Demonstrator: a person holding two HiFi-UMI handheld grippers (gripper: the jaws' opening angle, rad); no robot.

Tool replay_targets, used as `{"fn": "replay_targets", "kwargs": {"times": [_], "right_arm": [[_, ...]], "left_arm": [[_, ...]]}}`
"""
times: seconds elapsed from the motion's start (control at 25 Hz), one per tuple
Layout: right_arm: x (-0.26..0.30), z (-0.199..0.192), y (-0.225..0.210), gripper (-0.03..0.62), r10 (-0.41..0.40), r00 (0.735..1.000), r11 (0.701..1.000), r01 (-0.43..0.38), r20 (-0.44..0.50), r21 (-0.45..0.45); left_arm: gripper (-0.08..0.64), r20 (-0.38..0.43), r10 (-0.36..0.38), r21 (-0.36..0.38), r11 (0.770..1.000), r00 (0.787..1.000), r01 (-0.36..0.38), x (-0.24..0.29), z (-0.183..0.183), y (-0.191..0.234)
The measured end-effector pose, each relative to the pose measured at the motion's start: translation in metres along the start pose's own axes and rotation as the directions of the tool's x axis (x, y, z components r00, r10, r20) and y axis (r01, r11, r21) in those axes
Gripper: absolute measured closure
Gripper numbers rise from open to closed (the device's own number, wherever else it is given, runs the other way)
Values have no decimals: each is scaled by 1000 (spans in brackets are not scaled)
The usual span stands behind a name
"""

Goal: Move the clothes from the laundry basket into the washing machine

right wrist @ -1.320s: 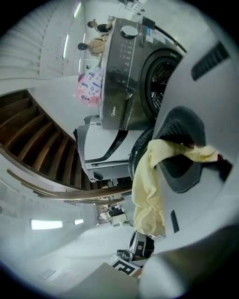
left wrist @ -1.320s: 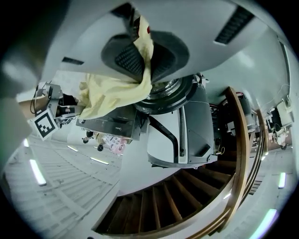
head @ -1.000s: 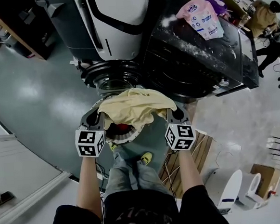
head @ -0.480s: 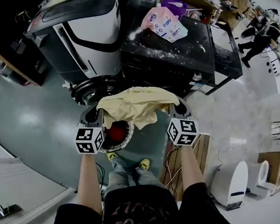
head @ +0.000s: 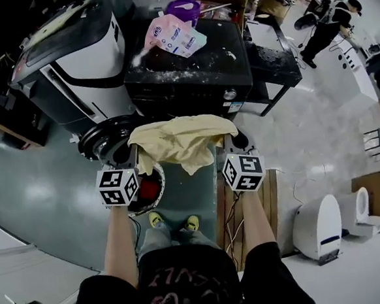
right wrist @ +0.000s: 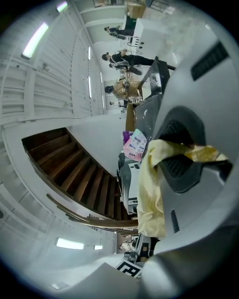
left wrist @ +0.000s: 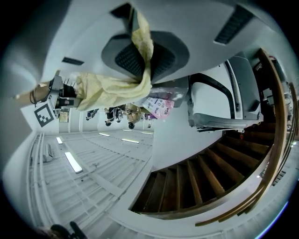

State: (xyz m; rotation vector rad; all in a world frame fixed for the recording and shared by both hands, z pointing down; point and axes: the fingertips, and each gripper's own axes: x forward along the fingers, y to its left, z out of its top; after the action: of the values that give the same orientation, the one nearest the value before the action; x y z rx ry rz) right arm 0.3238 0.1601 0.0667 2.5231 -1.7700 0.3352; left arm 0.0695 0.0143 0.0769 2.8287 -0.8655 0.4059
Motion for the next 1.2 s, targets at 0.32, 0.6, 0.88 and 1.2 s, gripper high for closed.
{"fn": "replay_targets", "kwargs": {"times": [0.32, 0.6, 0.88, 1.2], "right_arm": [[-14, 9, -33, 580, -80, 997, 997, 80, -2, -21], [0, 7, -40, 580, -130, 991, 991, 130, -20, -14], [22, 20, -41, 580, -171, 985, 985, 171, -9, 3], [31, 30, -45, 580, -194, 981, 981, 194, -1, 15]], "left_arm": [[528, -9, -92, 18, 996, 996, 92, 37, 13, -33], [528, -13, -152, -13, 988, 988, 152, 70, 12, -23], [528, 20, -210, 9, 978, 977, 210, 99, 31, -8], [528, 38, -248, -4, 969, 968, 248, 115, 40, -6]]}}
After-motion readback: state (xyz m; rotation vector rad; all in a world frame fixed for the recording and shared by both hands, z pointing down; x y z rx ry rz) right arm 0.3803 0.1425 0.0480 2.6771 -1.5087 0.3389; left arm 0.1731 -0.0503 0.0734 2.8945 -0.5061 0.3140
